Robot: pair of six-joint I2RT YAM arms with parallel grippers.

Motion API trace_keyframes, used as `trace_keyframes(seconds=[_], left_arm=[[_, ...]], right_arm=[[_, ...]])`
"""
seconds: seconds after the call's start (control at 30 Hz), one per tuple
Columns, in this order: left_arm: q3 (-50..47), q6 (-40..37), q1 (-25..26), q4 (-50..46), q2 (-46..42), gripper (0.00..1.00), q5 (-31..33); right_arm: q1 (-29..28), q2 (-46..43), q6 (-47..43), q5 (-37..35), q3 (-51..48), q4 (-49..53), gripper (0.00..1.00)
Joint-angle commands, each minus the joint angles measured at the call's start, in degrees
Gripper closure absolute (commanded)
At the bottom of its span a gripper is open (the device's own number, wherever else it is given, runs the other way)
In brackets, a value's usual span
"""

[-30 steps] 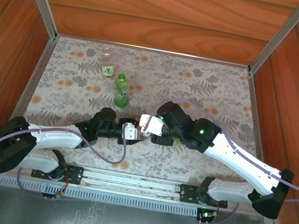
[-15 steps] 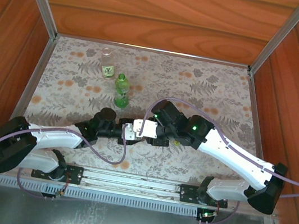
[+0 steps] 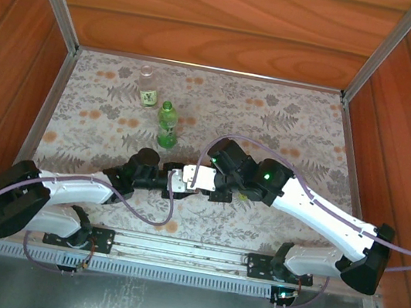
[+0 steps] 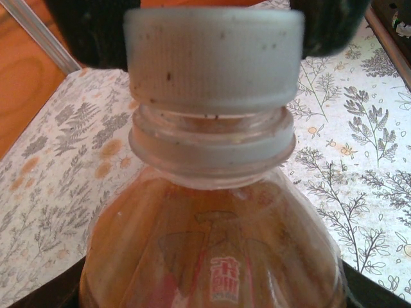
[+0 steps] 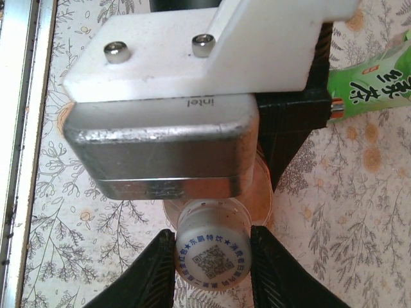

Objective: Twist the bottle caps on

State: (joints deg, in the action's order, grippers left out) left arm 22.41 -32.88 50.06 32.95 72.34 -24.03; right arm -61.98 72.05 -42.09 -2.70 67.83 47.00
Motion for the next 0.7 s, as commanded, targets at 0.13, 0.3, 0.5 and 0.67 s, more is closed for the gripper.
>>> trace_keyframes(seconds=[0.13,0.3,0.5,0.67], left_arm=[[-0.20,3.78,0.36,0.50,-3.28,0.42,-0.43],[1.17,5.84,0.30,0.47,-3.95,0.42,0.52],[3.61,8.01,0.12,0.58,-3.25,0.42,4.27],[5.65,7.57,-0.05,0.58,-2.24,0.42,4.63]], right_arm=[[-0.39,-0.41,1.01,1.16,-2.20,-2.52,0.73],[-0.29,-0.35,7.87,1.12,-2.97,-6.85,0.78],[0.54,0.09,25.53,0.89,-3.87,-13.74,0.84],[0.66,1.46,40.30,3.20,-2.49,-12.30,0.85]])
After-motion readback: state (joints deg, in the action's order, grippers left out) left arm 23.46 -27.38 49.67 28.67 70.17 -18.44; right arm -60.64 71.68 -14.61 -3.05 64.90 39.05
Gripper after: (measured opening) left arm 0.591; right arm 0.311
